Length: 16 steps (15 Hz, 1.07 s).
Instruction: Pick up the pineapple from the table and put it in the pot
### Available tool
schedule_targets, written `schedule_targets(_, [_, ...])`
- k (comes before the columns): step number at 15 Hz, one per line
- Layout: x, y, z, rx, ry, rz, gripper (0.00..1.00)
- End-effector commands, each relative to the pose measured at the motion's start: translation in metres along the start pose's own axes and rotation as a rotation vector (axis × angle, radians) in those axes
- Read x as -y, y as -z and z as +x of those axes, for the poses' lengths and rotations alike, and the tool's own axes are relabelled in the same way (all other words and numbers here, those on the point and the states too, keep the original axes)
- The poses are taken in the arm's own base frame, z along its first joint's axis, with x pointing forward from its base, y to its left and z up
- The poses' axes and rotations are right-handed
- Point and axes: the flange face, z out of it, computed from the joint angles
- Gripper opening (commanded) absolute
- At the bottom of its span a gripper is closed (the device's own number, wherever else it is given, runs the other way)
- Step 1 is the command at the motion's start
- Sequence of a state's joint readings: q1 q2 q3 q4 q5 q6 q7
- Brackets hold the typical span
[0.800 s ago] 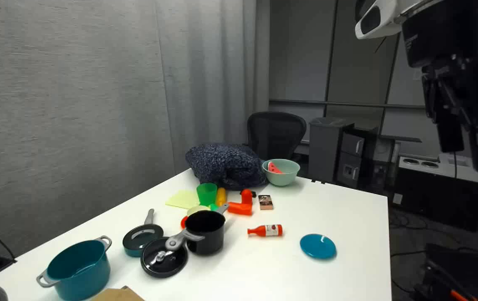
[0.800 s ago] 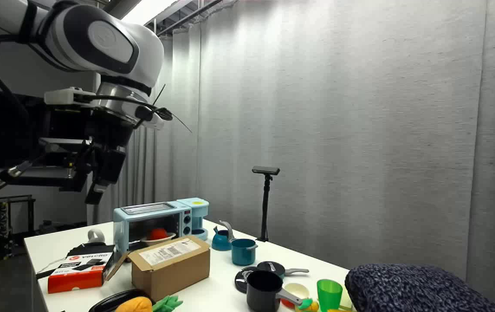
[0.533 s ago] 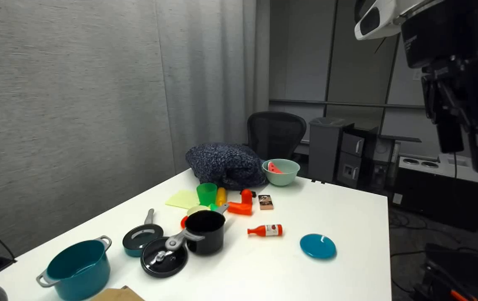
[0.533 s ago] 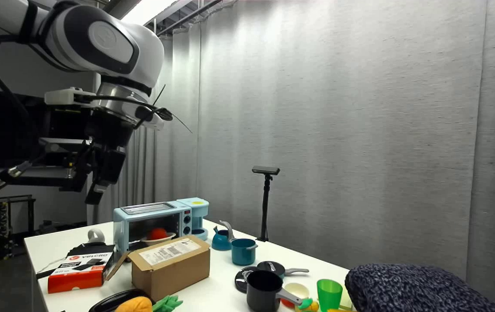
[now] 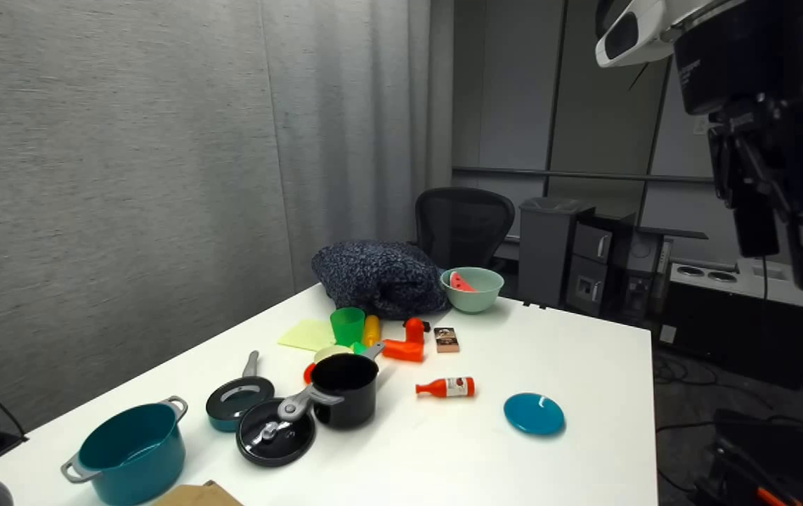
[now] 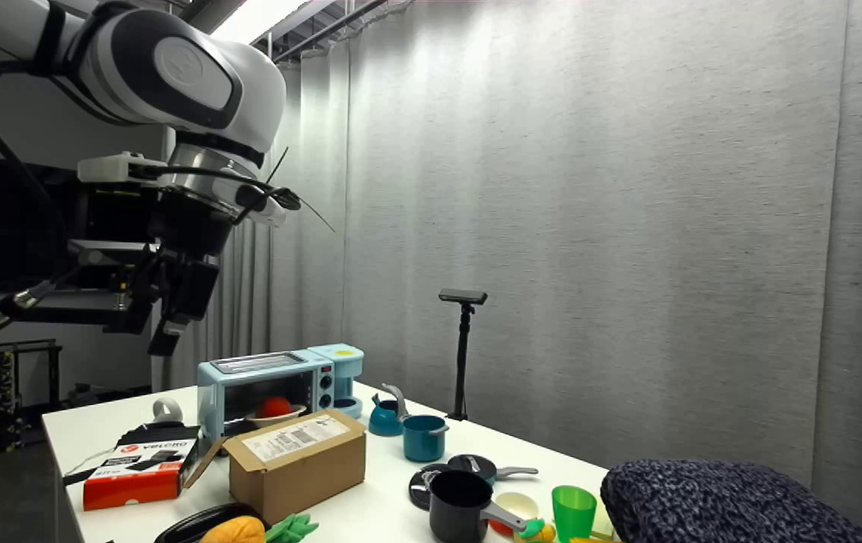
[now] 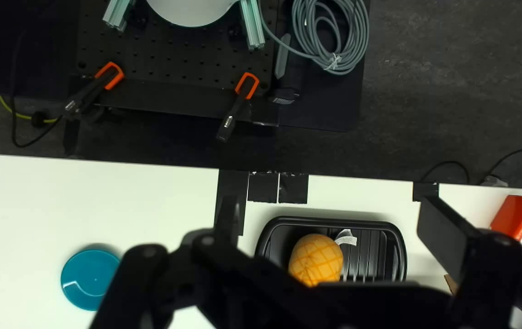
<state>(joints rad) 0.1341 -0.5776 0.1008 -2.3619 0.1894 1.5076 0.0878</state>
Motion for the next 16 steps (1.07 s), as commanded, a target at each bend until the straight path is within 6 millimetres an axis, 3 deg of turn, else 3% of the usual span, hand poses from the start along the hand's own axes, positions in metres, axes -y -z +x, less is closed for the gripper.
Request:
schedule_targets(1, [0.0,0.0,0.0,0.001,0.0,0.0,1.0])
schedule_targets(12, [-0.001,-0.002,0.003,-0.039,-0.006,-0.009,1.0])
schedule_targets(14, [0.003,-0.007,0.012,-0.104,-0.015,-0.033,1.0])
schedule_targets(16, [0.005,-0.025,0.028,-0.131,-0.015,-0.033,1.0])
